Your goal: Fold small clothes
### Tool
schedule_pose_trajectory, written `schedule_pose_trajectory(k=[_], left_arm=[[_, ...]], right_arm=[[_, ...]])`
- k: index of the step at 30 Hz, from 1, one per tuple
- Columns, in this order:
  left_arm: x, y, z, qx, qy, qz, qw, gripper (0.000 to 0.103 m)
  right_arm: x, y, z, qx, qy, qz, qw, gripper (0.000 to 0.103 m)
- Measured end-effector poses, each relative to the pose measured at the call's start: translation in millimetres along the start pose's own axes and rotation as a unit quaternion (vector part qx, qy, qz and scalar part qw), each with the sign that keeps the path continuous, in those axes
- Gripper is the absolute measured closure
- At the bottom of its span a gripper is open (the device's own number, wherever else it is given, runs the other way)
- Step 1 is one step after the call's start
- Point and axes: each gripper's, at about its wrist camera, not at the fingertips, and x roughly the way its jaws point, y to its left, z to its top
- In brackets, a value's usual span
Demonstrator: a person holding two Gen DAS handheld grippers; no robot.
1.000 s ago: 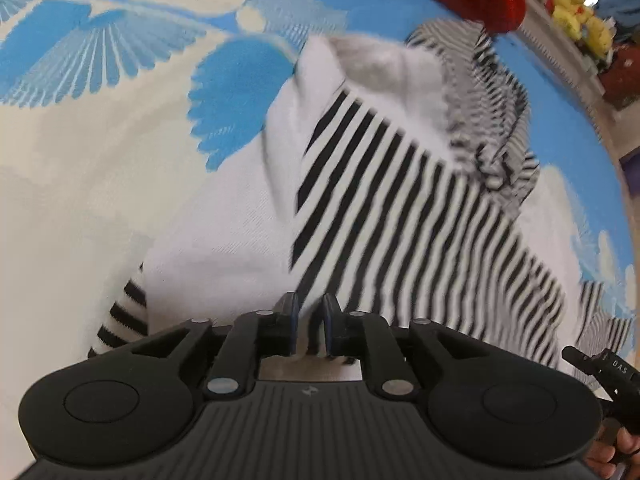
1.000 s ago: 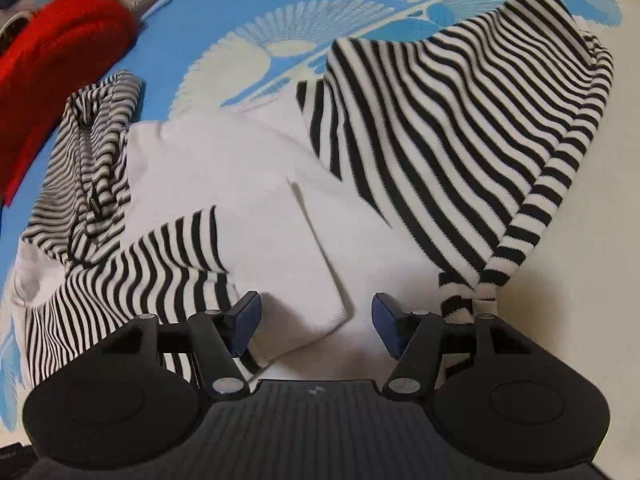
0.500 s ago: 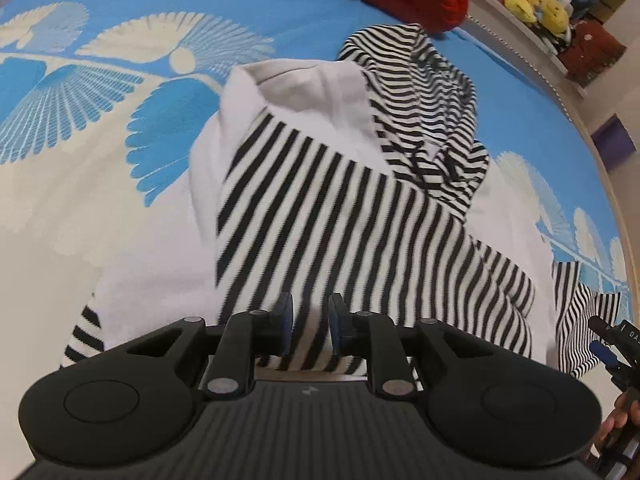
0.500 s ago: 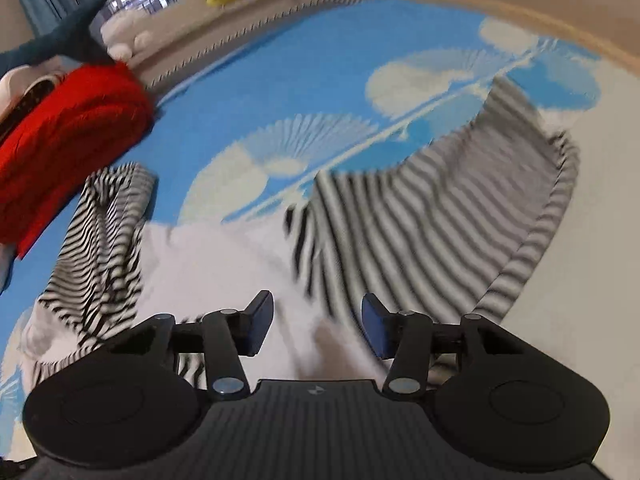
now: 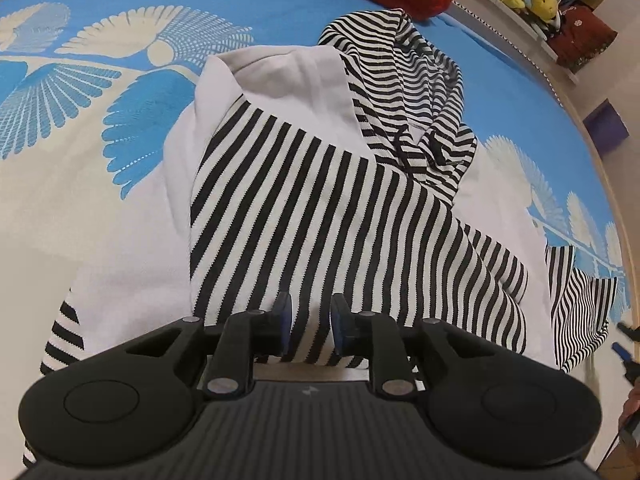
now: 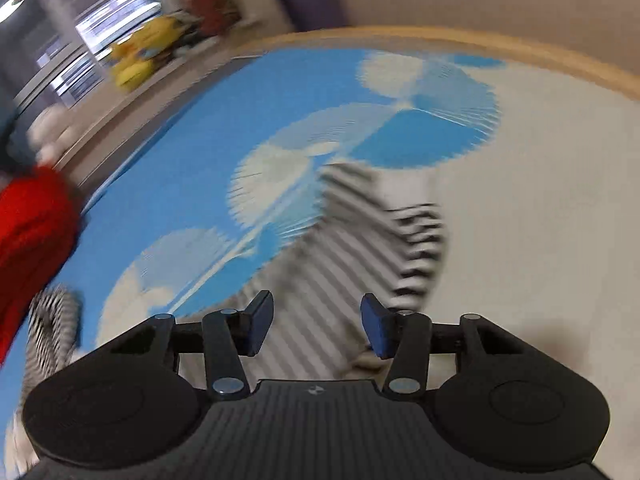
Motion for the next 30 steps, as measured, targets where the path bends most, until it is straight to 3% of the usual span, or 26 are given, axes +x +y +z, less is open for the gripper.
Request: schedule_pose_trajectory(k=[2,4,8,15,21,23,24,27,30], left_arm=[[1,-1,0,0.0,0.001,-0.001,1.0,0.08],[1,-1,0,0.0,0.002,-0.002,1.0,0.08],[2,-3,-1,-0.004,0.003,-0.005,1.0,0.08],[-1,-3,-2,-0.005,0.0,-0.007,1.0,0.08],[-2,4,0,-0.01,0.0,-0.003,0.9999,0.08],[-4,6,1,-0.011,-0.001,-0.003,0.9999,0.08],[-4,8,1,-0.012,-0.001,-0.003,0.9999,0.08],[-9,14,3,-0.021,-0.006,-0.002,0.9998,0.08],[-15,23,7,-0.035,-0.014,-0.002,0.9993,0.08]], right_arm=[[14,-28,4,0.061,0.018,-0.005,0.998,0.075],[25,-51,0,0.129,0.04,0.002,0.991,0.081],[34,-65,-5,0.173,0.036,0.011,0.984,0.079],[58,-80,1,0.167,0.026,-0.008,0.986,0.081],[63,-73,10,0.12,0.0,-0.009,0.993,0.079],[64,-71,10,0.112,-0.007,-0.012,0.994,0.096],[64,-69,9,0.112,-0.011,-0.014,0.994,0.099],[51,-53,11,0.104,-0.042,-0.037,0.993,0.1],[24,-10,16,0.05,-0.094,-0.026,0.994,0.1]])
